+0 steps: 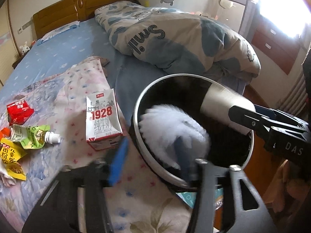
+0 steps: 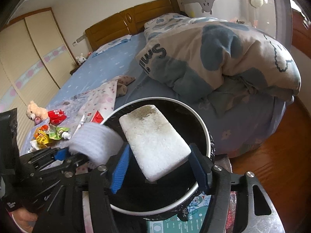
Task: Collect trash
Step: 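Open the left tool to drop the mesh sleeve while the right tool drops the foam block into the bin, then grasp the white-and-red milk carton with the right tool while the left tool reaches toward the crumpled tissue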
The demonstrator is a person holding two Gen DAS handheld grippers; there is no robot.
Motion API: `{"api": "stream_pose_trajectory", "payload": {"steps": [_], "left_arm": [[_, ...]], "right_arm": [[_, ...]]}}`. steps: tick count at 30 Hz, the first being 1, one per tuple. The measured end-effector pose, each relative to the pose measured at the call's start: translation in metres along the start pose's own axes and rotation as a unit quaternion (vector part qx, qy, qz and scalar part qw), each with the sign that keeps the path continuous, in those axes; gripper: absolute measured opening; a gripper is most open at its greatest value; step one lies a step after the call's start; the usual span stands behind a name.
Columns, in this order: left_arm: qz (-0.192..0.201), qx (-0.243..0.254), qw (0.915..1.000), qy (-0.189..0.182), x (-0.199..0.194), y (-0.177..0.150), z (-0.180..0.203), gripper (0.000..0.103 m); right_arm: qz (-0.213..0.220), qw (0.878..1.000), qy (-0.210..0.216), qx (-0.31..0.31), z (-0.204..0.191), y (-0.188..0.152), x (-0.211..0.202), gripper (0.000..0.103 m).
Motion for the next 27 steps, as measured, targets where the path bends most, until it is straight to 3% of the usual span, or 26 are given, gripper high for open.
{"api": "stream_pose_trajectory", "payload": {"steps": [8,13,27], "left_arm": [[0.003,-0.022,0.9997,-0.005,-0.01,-0.017,-0.012,0.069],[0.009,-0.049,0.9988,0.003,-0.022,-0.039,-0.031,0.07],[0.021,-0.149,0.988,0.036,-0.054,-0.096,-0.105,0.073]], "right_arm": [[0.001,1.0,0.003,0.01,0.0,-0.004,-0.002,0.073],[0.007,1.0,0.014,0.009,-0.01,-0.008,-0.005,0.077],[0.004,0.998,0.055,-0.04,-0.081,-0.025,-0.003,0.085]]}}
Point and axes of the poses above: each gripper's, at about its wrist camera, not at the fingertips, and x roughly the way its jaws point, z to its right, y to its top, the point moved 3 cm from there along x, roughly the way its jaws point, and after that the axes turned 8 degrees about -z, right-handed, at the moved point
